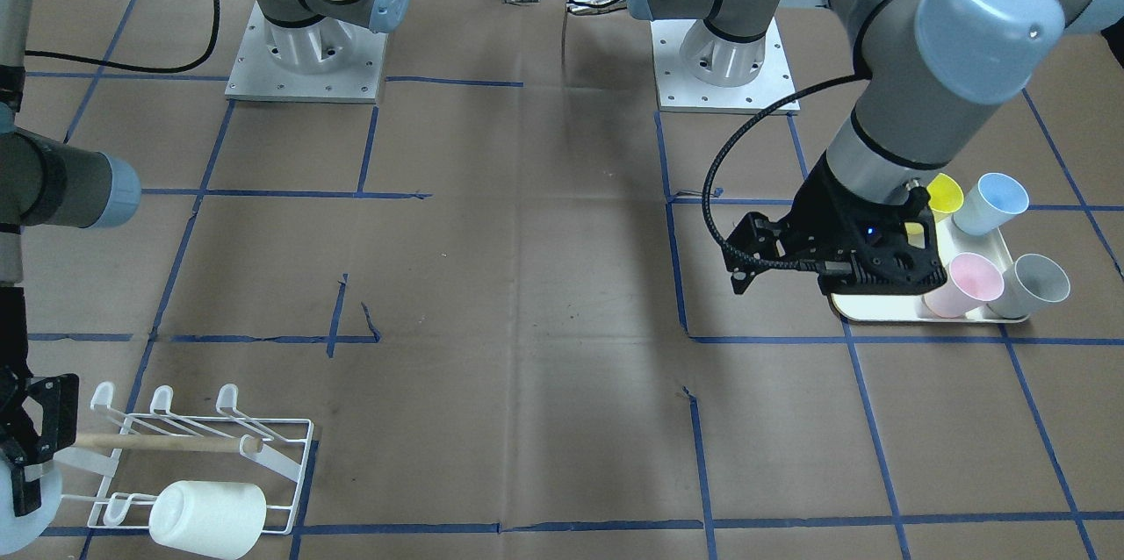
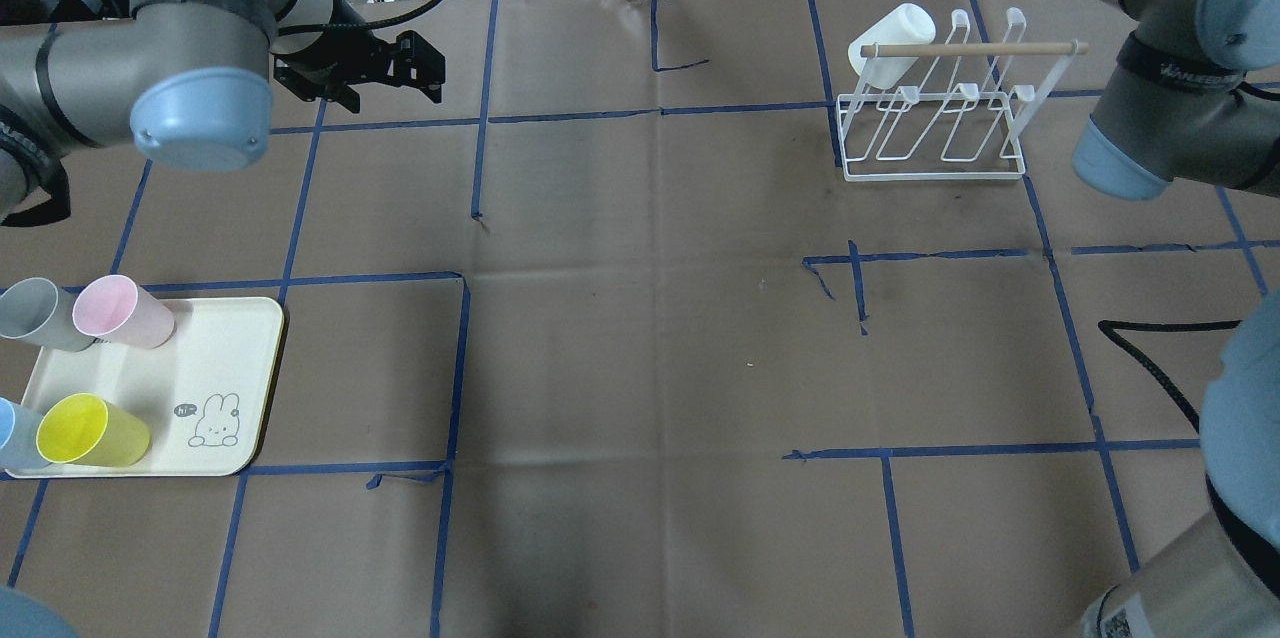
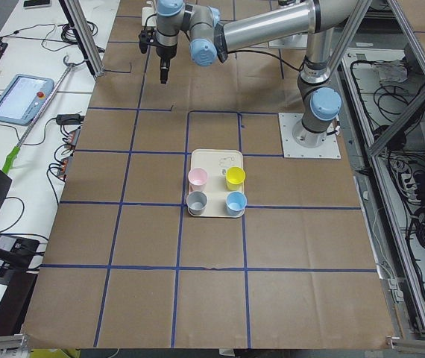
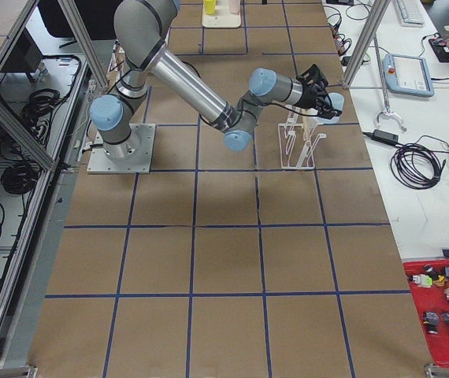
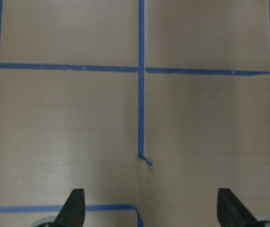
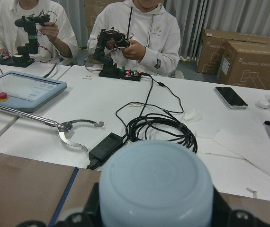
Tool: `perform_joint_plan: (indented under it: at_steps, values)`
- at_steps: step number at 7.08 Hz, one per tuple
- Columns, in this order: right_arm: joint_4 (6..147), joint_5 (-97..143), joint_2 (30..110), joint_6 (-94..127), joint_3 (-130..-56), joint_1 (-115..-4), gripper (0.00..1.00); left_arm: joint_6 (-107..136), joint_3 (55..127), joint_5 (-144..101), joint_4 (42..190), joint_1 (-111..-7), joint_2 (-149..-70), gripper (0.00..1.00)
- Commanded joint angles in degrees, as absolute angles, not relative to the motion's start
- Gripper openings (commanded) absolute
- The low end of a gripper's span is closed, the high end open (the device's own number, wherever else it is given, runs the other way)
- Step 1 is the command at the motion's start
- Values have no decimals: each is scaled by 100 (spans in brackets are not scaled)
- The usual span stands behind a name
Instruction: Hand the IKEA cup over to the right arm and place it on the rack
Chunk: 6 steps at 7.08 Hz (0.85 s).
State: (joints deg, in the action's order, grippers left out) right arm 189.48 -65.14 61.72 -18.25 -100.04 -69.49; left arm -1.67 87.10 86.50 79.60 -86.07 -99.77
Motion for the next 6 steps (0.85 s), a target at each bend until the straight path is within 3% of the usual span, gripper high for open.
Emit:
perform_joint_plan:
  at_steps: [1,6]
  values:
    - [18958,-6495,5767,-1969,-9809,-6778,9,-132,8691,8754,8920,-8613,-9371,98]
    - [19124,-6442,5695,-1916,-9992,-6715,9,272,9105,8780,8824,-8622,-9272,99]
